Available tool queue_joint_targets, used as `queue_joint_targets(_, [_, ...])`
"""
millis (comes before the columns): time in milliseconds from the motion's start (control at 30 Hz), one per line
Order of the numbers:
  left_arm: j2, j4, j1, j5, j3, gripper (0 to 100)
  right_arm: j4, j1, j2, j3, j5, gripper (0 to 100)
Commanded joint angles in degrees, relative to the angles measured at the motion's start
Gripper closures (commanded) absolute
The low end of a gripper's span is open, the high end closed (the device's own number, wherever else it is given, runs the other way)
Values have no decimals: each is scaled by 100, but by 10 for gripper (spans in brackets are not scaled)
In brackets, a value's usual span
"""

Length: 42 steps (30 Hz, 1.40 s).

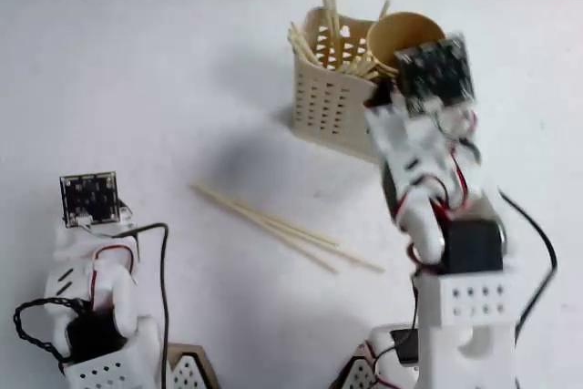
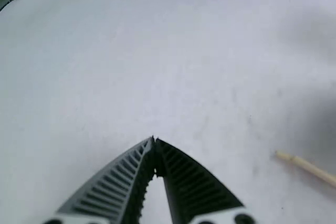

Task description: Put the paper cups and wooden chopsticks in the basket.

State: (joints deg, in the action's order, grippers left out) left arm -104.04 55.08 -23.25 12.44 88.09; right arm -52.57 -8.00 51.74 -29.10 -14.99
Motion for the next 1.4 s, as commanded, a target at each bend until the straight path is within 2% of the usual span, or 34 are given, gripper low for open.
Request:
queue_joint_targets(0, [-48,-132,40,62,-167,976,-110,620,971,-1081,-9,950])
queue_joint_targets(167, [-22,97,514,114,-668,976,4,778,1473,-2470,-316,950])
queue_joint_targets(300, [-13,519,1270,800,-1222,976,462,787,1543,-3349,-308,953])
queue_joint_targets(400, [-13,844,1807,1292,-1574,976,1051,866,1543,-3930,26,951])
queue_joint_targets(600, [145,1090,2440,1881,-1890,976,1596,1780,1552,-4176,607,950])
queue_joint_targets(867, [2598,1143,3319,2857,-2796,972,1604,2123,1587,-4176,782,950])
queue_joint_targets(1067, [4347,1284,4092,3780,-3332,806,1604,2387,1596,-4167,782,950])
queue_joint_targets(1233, [5666,1248,4558,4466,-3754,804,1789,2563,1587,-4176,782,950])
queue_joint_targets(1367, [6932,1248,4910,4527,-4369,801,1798,2589,1587,-4176,782,950])
